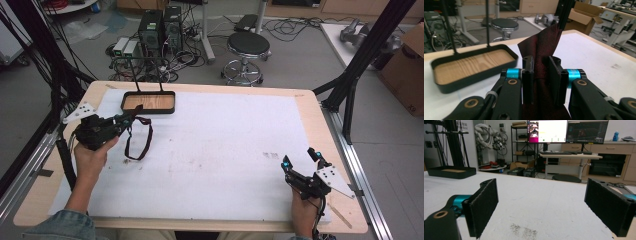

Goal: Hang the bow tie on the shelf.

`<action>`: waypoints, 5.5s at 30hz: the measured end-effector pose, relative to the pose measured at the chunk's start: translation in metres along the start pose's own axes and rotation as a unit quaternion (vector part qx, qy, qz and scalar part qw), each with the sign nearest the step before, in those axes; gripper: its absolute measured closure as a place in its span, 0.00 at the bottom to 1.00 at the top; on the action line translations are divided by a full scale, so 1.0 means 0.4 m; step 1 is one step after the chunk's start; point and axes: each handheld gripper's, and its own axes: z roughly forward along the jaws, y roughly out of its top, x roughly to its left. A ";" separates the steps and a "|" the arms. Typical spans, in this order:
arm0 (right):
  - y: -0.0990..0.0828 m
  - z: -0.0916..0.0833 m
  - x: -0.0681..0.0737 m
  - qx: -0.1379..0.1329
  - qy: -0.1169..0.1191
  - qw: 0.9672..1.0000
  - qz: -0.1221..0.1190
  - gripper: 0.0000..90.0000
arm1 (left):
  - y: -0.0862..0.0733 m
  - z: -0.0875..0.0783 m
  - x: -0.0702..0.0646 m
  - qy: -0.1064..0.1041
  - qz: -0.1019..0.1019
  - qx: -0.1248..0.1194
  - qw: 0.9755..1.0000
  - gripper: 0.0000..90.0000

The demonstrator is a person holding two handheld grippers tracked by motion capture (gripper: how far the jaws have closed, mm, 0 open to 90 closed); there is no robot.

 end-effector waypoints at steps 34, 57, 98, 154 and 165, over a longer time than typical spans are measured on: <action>-0.001 0.002 0.007 0.009 0.001 1.000 -0.013 0.12 | 0.202 0.077 0.154 0.071 -0.010 -0.015 0.997 0.82; -0.001 0.005 0.008 0.012 0.004 1.000 -0.015 0.12 | 0.226 0.158 0.187 0.145 0.002 -0.031 0.989 0.82; -0.002 0.009 0.014 0.022 0.002 0.999 -0.022 0.12 | 0.226 0.226 0.229 0.188 0.029 -0.023 0.981 0.82; -0.002 0.010 0.015 0.020 0.003 1.000 -0.018 0.12 | 0.237 0.089 0.149 0.147 0.055 -0.058 0.986 0.68; -0.002 0.011 0.013 0.020 0.001 1.000 -0.017 0.12 | 0.199 0.020 0.100 0.127 0.053 -0.068 0.988 0.64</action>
